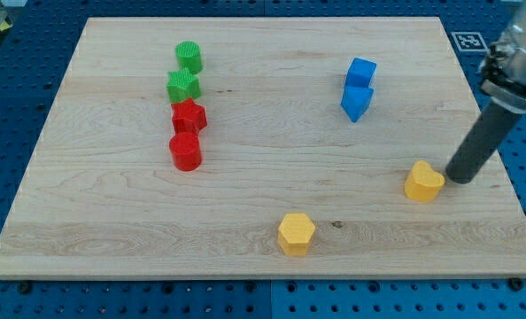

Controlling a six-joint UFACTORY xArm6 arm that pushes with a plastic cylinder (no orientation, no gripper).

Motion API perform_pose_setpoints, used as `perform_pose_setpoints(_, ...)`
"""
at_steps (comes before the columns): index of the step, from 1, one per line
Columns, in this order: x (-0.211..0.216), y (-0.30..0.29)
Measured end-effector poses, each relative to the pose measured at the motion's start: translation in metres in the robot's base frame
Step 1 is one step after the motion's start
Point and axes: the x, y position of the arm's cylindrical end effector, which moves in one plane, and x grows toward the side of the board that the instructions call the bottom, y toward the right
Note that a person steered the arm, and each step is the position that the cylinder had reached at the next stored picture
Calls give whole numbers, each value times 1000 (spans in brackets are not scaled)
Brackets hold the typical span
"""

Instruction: Push the heart towards the hexagon

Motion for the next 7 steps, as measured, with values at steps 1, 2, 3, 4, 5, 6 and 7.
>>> perform_pose_setpoints(1,0,-27)
perform_pose_setpoints(2,1,-37)
perform_pose_setpoints(3,17,-37)
perform_pose_setpoints(4,32,-40)
perform_pose_setpoints(5,32,-56)
perform_pose_setpoints(6,34,-79)
perform_pose_setpoints(7,36,-102)
